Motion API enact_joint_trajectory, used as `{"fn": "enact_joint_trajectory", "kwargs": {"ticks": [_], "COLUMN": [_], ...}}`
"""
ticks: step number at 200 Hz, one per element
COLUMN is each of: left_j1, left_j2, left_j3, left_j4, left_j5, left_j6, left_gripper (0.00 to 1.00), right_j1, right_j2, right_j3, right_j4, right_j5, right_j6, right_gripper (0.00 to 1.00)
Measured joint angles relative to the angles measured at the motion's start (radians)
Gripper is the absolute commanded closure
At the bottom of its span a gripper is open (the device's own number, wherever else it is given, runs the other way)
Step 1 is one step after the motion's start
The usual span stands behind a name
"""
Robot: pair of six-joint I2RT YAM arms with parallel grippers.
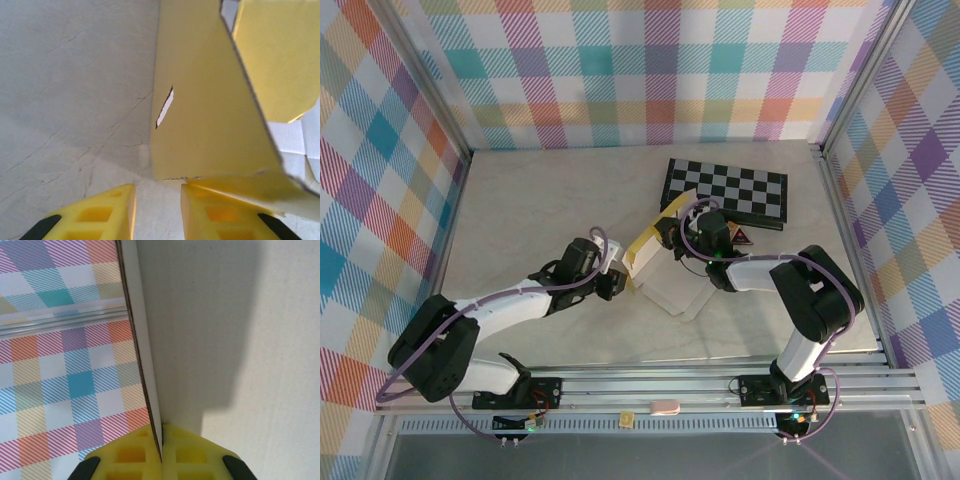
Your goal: Fold the paper box
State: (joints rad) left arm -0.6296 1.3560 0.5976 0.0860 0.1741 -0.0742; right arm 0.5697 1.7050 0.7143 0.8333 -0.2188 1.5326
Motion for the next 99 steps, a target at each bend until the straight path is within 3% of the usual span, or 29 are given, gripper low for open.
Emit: {"fn": "enact_joint_trajectory", "kwargs": {"ticks": [99], "left_j1": [-0.056], "left_j2": [0.024], "left_j3": [0.022], "left_j4": [0.023], "left_j5": [-0.069], "left_j6": [-0.007], "left_gripper": [0.56], "right_j1": [-0.013], "right_j2": [0.003], "right_j3": [0.003], "right_j4": [-0.01], "right_j5": [0.0], "right_j6": [0.012], "right_gripper": [1.0]}}
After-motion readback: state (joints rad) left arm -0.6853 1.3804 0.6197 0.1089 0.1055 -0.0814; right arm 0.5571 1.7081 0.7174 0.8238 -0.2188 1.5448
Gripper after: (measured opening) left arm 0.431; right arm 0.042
